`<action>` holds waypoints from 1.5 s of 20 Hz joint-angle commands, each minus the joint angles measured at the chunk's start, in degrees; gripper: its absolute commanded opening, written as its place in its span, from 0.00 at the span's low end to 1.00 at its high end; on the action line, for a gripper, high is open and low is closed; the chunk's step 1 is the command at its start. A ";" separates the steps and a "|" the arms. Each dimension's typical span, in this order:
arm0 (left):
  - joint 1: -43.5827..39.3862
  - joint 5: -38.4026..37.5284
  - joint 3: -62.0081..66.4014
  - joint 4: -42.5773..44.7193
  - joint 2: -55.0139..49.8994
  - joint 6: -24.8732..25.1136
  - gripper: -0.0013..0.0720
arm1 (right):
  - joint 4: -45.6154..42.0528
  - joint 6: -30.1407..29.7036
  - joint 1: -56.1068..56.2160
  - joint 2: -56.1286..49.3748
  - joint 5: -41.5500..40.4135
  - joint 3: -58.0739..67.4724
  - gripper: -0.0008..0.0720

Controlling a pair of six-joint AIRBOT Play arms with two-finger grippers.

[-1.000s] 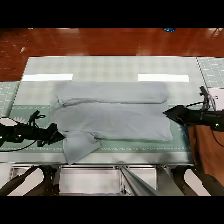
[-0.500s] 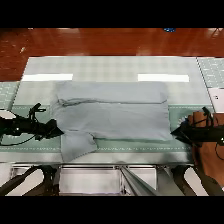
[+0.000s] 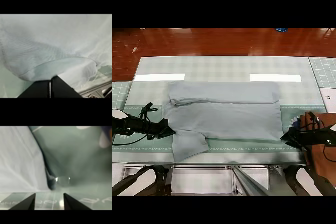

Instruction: Fold the shirts.

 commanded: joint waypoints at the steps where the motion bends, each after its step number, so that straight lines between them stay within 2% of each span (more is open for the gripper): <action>1: -0.04 0.22 0.07 0.00 -0.04 0.00 0.05 | 4.50 1.05 4.37 -4.76 -7.82 0.11 0.57; 4: -0.02 0.28 0.26 -0.20 -0.04 0.02 0.05 | 14.43 -1.31 7.45 -8.68 -15.15 1.01 0.56; 5: 0.15 0.28 0.94 -0.20 -0.04 0.02 0.05 | 16.55 -2.62 8.22 -9.60 -15.39 2.05 0.44; 6: 0.35 0.15 2.05 -0.37 -0.02 0.00 0.05 | 17.42 -4.92 8.96 -9.97 -14.32 3.39 0.18; 7: 0.63 -0.20 3.74 -0.61 -0.02 0.00 0.05 | 17.68 -7.56 9.60 -9.70 -12.63 4.94 0.05; 10: 1.57 -1.05 10.51 -3.93 -0.02 0.00 0.05 | 15.76 -8.72 9.53 -8.24 -7.32 10.12 0.05; 13: 1.42 0.83 17.00 -9.05 -0.15 -0.42 0.04 | 15.61 -7.43 9.53 -8.70 -7.93 15.76 0.05; 16: -0.22 3.10 22.45 -10.21 -3.06 -1.16 0.04 | 18.25 -7.48 9.60 -13.42 -7.87 22.58 0.05; 18: -1.95 3.15 26.84 -10.21 -8.41 -1.68 0.04 | 21.70 -9.03 9.90 -17.79 -8.31 27.02 0.05; 24: -6.91 1.03 46.56 -10.19 -28.50 -7.63 0.04 | 22.18 -7.82 13.16 -32.37 -10.64 41.92 0.05; 30: -9.31 -1.42 61.94 -9.66 -41.35 -11.78 0.04 | 22.16 -6.36 13.75 -42.03 -12.11 51.28 0.05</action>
